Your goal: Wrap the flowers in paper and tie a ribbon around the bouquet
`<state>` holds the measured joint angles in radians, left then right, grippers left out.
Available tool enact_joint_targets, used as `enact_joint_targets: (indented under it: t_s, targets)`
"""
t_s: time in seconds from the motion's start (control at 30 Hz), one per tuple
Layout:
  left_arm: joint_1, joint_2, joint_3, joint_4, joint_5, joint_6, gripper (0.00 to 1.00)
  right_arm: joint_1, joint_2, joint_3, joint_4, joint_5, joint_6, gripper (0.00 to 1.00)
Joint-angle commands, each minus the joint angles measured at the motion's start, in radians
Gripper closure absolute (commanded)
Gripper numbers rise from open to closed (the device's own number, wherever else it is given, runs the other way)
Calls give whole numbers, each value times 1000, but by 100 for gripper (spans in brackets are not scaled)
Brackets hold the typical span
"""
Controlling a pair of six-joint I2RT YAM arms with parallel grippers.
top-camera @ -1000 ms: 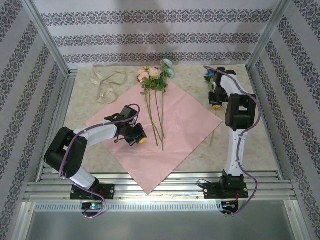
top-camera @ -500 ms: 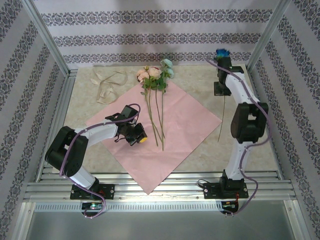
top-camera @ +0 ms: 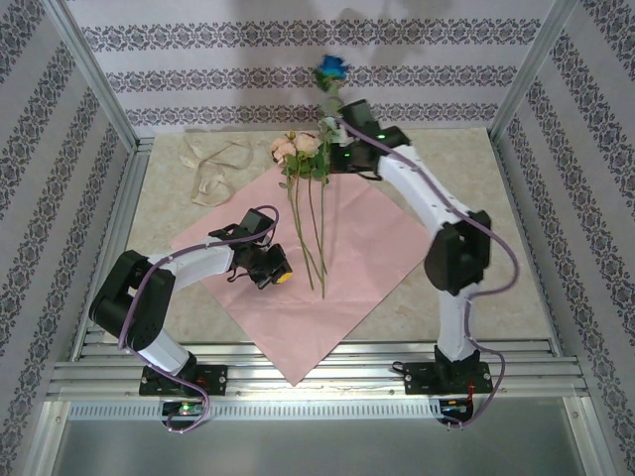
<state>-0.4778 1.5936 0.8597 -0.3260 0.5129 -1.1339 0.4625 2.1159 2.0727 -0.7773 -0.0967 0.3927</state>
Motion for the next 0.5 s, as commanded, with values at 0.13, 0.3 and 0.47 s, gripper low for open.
enact_joint_targets:
  t_s: [0.13,0.3,0.47]
  targets:
    - [-1,-21,0,-8,-13,6,100,32,356,363,-112,-152,114,100]
    - [5,-43,19,-40,-22,16,100,32,437,483,-239,-146,57,58]
    - [52,-67,27,-70,-25,37,100,24,253,295,-204,-113,18,44]
